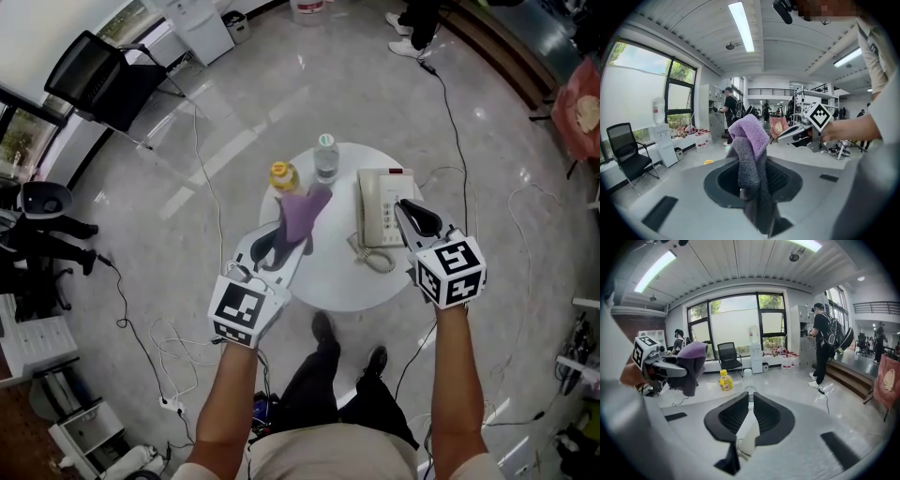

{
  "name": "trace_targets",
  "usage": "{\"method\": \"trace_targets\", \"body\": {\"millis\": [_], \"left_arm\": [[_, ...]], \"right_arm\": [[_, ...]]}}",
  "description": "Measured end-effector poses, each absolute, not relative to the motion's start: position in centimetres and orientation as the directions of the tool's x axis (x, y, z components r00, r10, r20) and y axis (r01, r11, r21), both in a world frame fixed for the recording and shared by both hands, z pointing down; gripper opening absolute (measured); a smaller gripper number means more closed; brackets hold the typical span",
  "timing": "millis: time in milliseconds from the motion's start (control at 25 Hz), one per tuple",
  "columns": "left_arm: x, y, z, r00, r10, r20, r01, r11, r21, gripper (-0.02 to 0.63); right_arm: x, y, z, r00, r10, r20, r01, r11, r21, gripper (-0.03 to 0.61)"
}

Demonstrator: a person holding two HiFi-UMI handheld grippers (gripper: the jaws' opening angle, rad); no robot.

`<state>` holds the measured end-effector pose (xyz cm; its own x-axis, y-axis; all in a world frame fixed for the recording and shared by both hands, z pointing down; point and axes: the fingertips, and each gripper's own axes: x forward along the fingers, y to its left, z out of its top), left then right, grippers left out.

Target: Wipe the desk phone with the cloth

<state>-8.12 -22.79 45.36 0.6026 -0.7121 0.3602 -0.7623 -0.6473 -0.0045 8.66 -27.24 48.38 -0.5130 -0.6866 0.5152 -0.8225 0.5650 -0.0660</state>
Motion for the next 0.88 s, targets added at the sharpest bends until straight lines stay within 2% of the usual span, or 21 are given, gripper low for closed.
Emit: {"method": "trace_targets", "body": {"millis": [600,880], "left_arm": [[-8.7,-23.4,51.0,0.609,-0.687,0.395,-0.767,-0.637,0.075,0.091],[-8.7,-23.6,53.4,0.612,-0.676,0.410,-0.768,-0.632,0.105,0.091]], "right_arm": [[7.0,-28.6,57.2,-0.485,-0.626,0.610,-0.831,0.548,-0.098,0.098],[6.5,-29.6,62.0,-0.438,-0.598,0.671,-0.852,0.513,-0.098,0.192]]}}
